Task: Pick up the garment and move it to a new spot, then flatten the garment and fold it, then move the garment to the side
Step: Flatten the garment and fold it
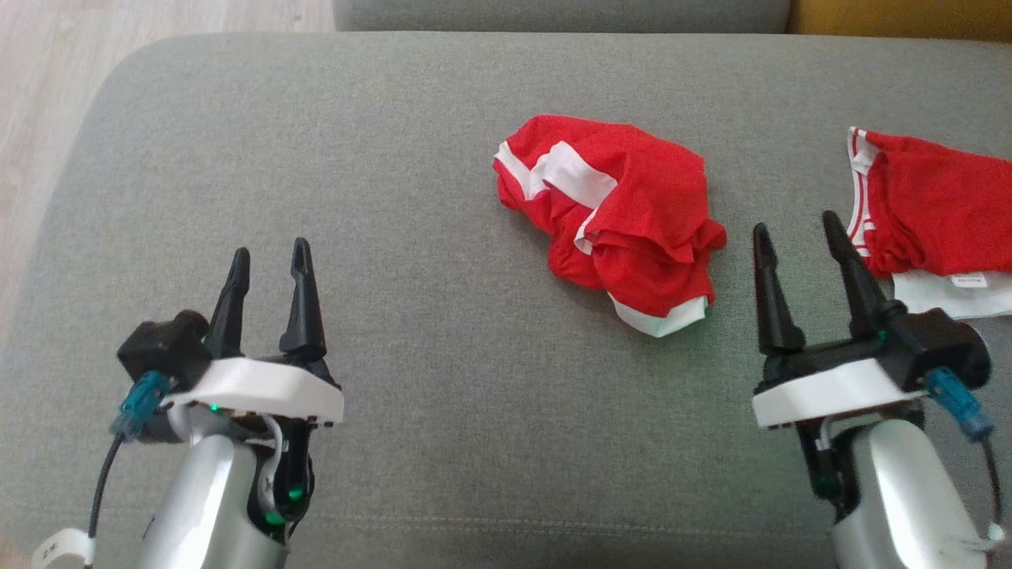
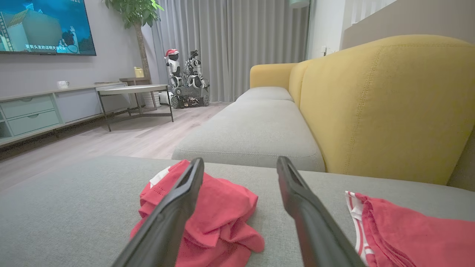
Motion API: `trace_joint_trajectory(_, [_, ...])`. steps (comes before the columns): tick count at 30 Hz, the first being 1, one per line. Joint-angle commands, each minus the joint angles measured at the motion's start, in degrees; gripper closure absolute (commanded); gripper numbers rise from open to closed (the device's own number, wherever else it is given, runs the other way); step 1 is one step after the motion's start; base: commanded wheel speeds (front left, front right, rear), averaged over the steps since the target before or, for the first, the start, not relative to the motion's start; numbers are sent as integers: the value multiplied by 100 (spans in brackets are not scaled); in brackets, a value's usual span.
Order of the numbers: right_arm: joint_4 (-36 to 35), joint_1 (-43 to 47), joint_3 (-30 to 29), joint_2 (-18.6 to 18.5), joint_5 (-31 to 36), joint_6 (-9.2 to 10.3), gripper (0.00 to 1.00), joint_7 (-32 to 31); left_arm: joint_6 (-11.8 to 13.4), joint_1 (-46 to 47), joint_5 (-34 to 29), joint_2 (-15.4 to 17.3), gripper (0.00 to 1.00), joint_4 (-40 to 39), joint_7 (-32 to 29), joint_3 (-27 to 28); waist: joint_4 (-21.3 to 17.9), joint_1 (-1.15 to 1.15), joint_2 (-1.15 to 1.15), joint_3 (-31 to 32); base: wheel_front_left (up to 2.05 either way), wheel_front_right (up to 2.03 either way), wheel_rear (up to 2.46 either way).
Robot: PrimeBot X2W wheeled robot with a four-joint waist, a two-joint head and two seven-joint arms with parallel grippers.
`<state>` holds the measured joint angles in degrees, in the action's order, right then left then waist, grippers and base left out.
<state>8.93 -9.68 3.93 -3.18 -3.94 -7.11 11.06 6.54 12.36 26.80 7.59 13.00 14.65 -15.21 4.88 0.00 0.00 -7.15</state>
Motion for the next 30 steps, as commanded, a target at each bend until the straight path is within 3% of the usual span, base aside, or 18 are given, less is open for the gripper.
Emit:
trace_joint_trajectory(1, [-227,-148,222,30,24,-37,0,-31,-63,252,-97,19,0,-252,34,308,3,0,0,-20,0,0,0])
trace_joint_trajectory(8, [-178,-490,855,30,129,-37,0,-356,-414,214,-429,-292,0,-196,34,624,53,0,0,-132,0,0,0])
trace_joint_trajectory(18, [423,-1003,1248,-90,487,-37,0,-981,-680,283,-523,-451,0,4,35,810,251,0,0,-273,0,0,0])
trace_joint_trajectory(30, [860,-1244,907,-147,926,-37,0,-1153,-678,331,-354,-470,0,38,35,779,393,0,0,-435,0,0,0])
